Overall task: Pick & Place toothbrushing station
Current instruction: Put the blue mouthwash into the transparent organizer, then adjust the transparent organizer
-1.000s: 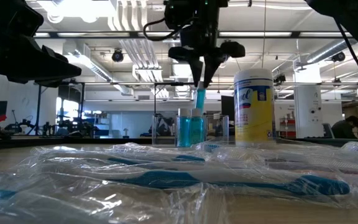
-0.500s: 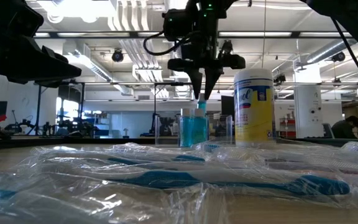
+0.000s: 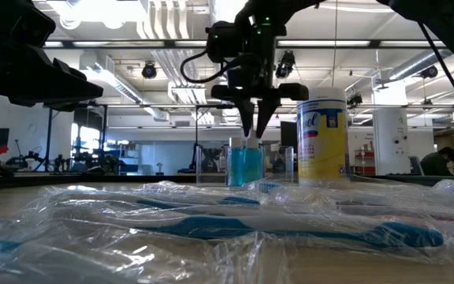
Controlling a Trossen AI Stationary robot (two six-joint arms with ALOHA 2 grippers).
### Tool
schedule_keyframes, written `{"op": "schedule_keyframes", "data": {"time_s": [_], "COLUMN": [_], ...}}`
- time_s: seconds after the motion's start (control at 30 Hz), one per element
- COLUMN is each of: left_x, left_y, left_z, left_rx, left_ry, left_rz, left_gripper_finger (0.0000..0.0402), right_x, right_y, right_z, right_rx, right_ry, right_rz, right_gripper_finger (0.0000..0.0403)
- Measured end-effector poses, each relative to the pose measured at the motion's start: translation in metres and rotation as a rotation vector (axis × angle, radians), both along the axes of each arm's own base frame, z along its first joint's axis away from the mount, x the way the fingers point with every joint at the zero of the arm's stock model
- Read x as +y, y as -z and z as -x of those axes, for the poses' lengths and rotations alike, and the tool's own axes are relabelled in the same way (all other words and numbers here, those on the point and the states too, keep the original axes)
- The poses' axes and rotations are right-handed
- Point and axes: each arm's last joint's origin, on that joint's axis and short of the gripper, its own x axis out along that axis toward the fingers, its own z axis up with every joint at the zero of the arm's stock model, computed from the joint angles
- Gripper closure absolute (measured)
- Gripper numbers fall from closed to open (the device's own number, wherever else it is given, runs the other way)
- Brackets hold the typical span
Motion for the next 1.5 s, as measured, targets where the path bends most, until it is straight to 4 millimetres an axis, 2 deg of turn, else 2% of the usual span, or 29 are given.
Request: {"op": "schedule_keyframes", "data": {"time_s": [0.23, 0.57, 0.83, 1.07, 1.17, 1.33, 1.5], "left_x": [0.0, 0.0, 0.0, 0.0, -0.001, -0.001, -0.001], "left_y": [0.0, 0.0, 0.0, 0.0, 0.0, -0.004, -0.025], "left_z": [0.0, 0.0, 0.0, 0.0, 0.0, 0.0, -0.001], "left_rx": [-0.001, -0.002, -0.002, 0.001, 0.002, -0.017, -0.098], "left_ry": [-0.001, -0.003, -0.004, 0.016, 0.03, 0.028, 0.011], "left_rz": [0.004, 0.021, 0.027, 0.021, 0.013, 0.018, 0.012], "left_gripper_finger": [0.0378, 0.0378, 0.0378, 0.0378, 0.0378, 0.0378, 0.0378], "right_x": [-0.006, -0.009, -0.009, -0.004, -0.004, 0.002, 0.016], "right_y": [0.007, -0.008, -0.02, -0.064, -0.089, -0.134, -0.155], "right_z": [0.002, -0.002, -0.001, 0.015, 0.027, 0.064, 0.098], "right_rx": [-0.007, -0.068, -0.094, -0.137, -0.233, -0.407, -0.602], "right_ry": [0.033, 0.1, 0.205, 0.386, 0.419, 0.373, 0.371], "right_rz": [-0.026, -0.018, -0.02, -0.077, -0.274, -0.588, -0.643], "right_gripper_finger": [0.0309, 0.0246, 0.0228, 0.024, 0.0252, 0.0277, 0.0305]}}
